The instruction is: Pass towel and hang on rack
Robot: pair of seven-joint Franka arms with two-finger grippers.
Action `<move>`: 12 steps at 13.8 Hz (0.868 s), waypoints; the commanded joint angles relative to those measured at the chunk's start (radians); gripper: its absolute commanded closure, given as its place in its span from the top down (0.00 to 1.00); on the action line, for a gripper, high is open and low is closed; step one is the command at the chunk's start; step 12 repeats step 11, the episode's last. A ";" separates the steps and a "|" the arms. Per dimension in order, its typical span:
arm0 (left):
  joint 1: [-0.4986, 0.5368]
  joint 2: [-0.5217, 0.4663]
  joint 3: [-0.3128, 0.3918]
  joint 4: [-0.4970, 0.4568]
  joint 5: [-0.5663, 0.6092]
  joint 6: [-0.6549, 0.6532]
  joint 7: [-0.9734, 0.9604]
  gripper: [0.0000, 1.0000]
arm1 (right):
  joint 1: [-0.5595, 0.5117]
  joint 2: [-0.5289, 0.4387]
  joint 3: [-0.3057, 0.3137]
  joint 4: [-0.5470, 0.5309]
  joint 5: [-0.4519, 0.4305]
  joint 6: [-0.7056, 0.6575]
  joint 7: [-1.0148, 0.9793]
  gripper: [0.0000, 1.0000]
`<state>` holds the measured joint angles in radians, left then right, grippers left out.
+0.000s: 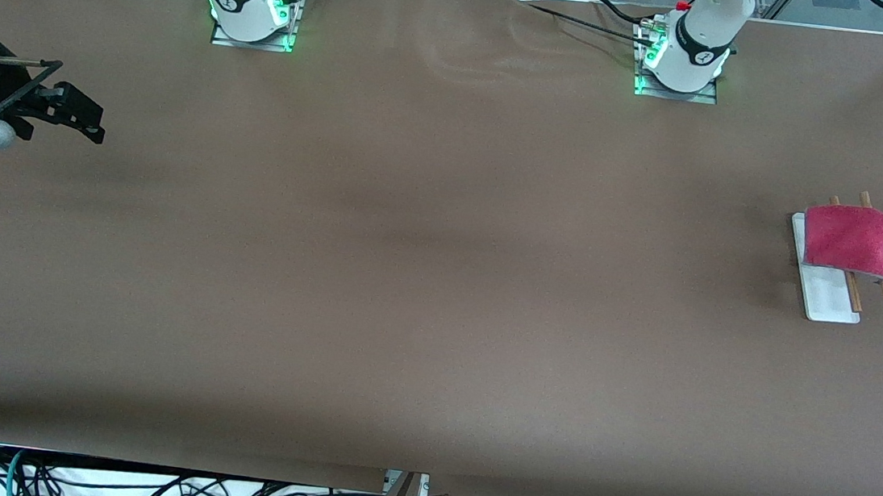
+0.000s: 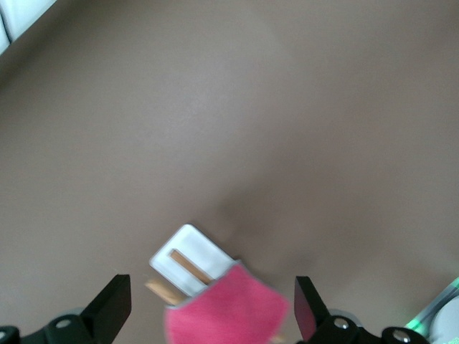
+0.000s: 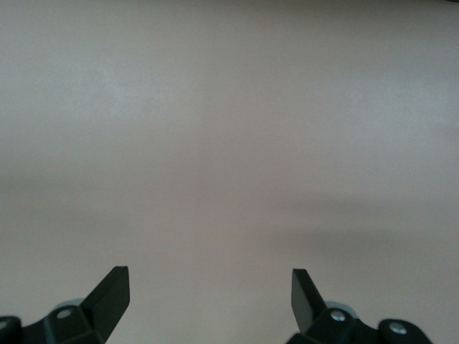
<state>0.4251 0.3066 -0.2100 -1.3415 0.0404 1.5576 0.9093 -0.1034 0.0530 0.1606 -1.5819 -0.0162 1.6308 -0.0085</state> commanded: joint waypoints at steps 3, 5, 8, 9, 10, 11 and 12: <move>-0.227 -0.248 0.130 -0.264 0.012 0.016 -0.537 1.00 | -0.010 0.010 0.005 0.026 -0.007 -0.005 -0.011 1.00; -0.312 -0.277 0.169 -0.294 -0.019 0.022 -0.735 1.00 | -0.006 0.011 0.007 0.026 -0.005 -0.005 -0.010 1.00; -0.329 -0.277 0.169 -0.294 -0.017 0.052 -0.794 1.00 | -0.006 0.011 0.007 0.026 -0.005 -0.003 -0.011 1.00; -0.329 -0.277 0.169 -0.294 -0.017 0.052 -0.796 1.00 | -0.006 0.011 0.007 0.026 -0.005 -0.003 -0.011 1.00; -0.329 -0.279 0.169 -0.295 -0.017 0.052 -0.797 1.00 | -0.007 0.011 0.007 0.026 -0.005 -0.005 -0.011 1.00; -0.329 -0.279 0.169 -0.295 -0.017 0.052 -0.797 1.00 | -0.007 0.011 0.007 0.026 -0.005 -0.003 -0.011 1.00; -0.329 -0.279 0.169 -0.295 -0.017 0.052 -0.797 1.00 | -0.007 0.011 0.007 0.026 -0.005 -0.003 -0.011 1.00</move>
